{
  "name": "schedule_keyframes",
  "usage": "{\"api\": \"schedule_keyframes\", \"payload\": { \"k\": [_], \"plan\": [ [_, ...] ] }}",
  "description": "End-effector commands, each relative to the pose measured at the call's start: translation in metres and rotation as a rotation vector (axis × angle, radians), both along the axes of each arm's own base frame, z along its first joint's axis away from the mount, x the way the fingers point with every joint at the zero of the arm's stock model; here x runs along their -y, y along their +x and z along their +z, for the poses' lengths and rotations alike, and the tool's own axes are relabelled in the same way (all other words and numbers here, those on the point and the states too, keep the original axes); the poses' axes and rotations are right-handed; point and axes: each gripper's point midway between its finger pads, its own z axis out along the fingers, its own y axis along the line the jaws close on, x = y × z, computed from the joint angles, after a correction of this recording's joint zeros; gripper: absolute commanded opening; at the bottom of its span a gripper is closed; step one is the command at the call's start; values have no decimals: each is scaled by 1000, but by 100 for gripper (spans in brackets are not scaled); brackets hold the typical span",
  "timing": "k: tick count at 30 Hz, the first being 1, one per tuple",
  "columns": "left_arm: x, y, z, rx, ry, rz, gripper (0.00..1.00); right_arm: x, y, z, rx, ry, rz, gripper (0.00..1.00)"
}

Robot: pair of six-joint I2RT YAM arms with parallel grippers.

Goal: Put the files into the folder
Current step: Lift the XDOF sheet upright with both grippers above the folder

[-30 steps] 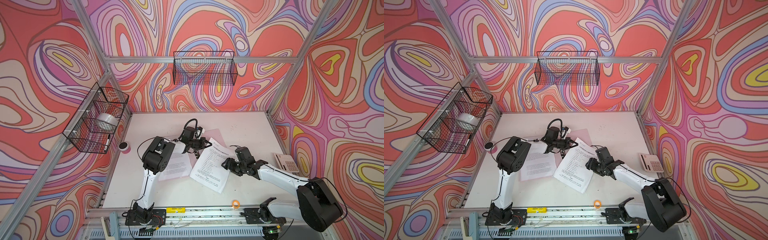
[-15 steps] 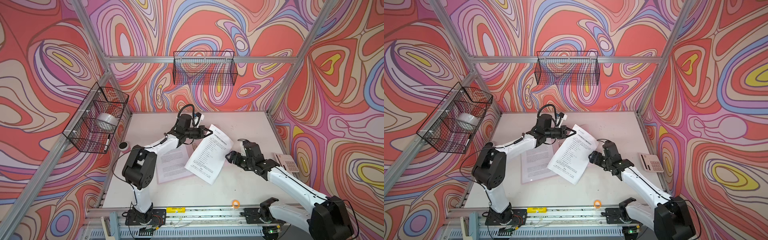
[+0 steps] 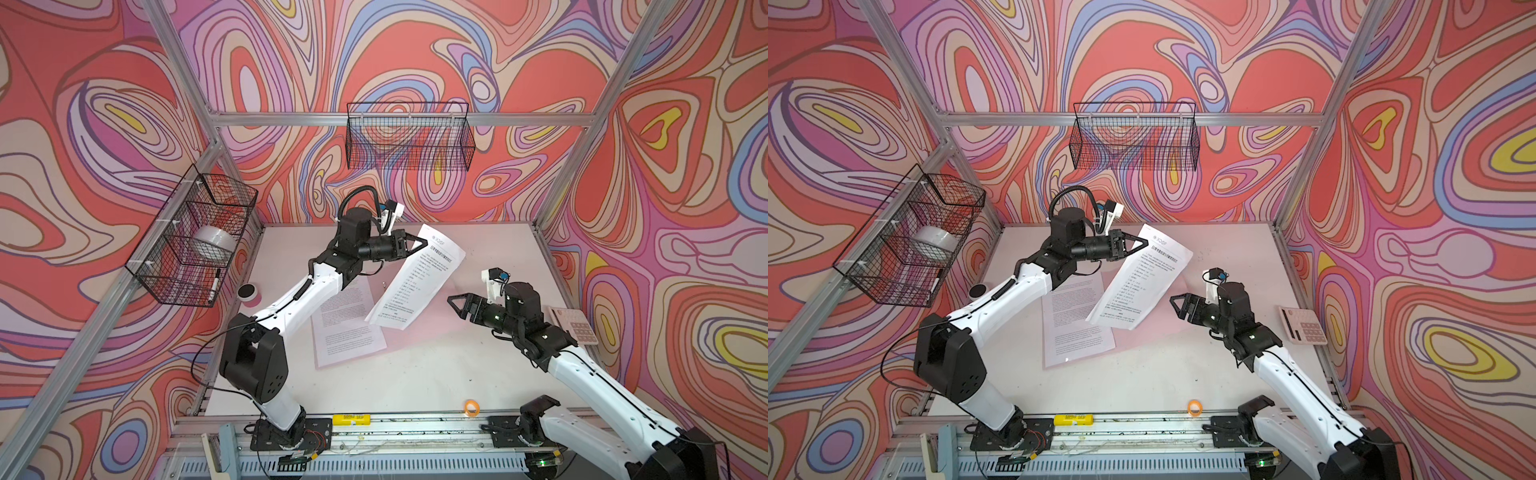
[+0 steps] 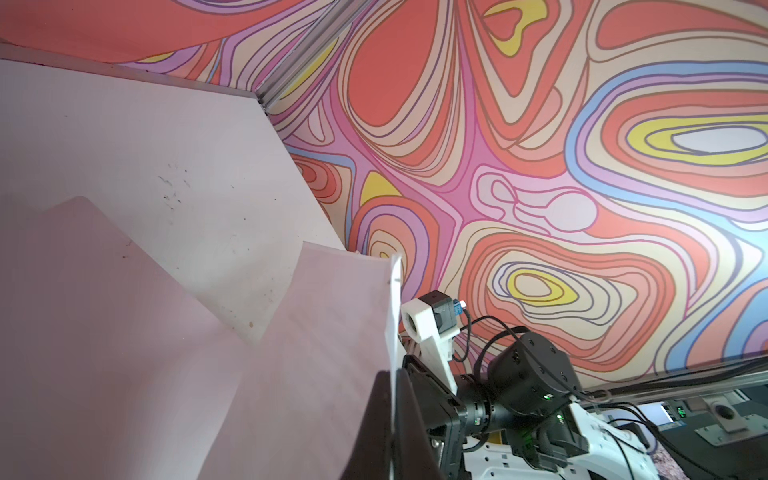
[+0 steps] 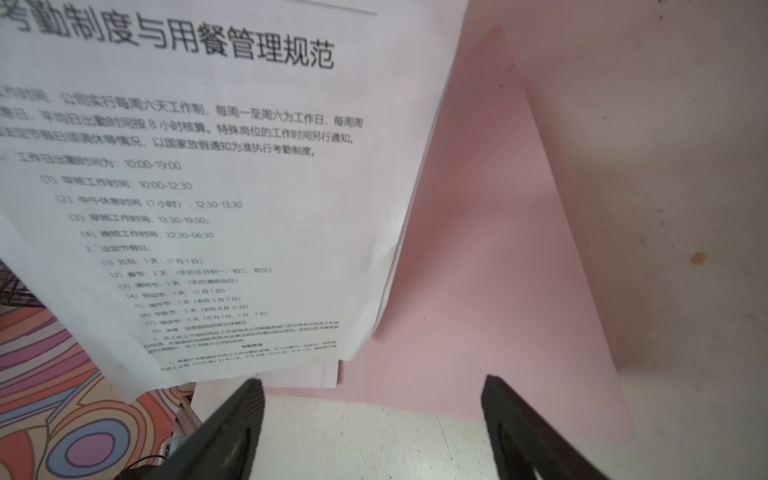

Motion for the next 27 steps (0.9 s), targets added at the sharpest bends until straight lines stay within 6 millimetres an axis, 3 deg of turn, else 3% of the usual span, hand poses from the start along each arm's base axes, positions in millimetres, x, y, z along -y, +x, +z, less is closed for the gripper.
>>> {"api": "schedule_keyframes", "payload": {
  "k": [1,7,13,19,23,27],
  "plan": [
    [-5,-22,60,59,-118,-35,0,-2,3,23,82,-5,34,86],
    [-17,-47,111,91,-217,-49,0,-14,7,54,192,50,92,86],
    [-26,-67,142,108,-281,-74,0,-31,4,97,347,127,195,87],
    [-28,-76,154,84,-351,-117,0,-45,-2,132,465,187,300,87],
    [-32,-71,155,66,-395,-120,0,-53,-3,146,509,230,355,86],
    [-47,-51,142,35,-414,-69,0,-59,-5,158,524,287,395,68]
  ]
}}
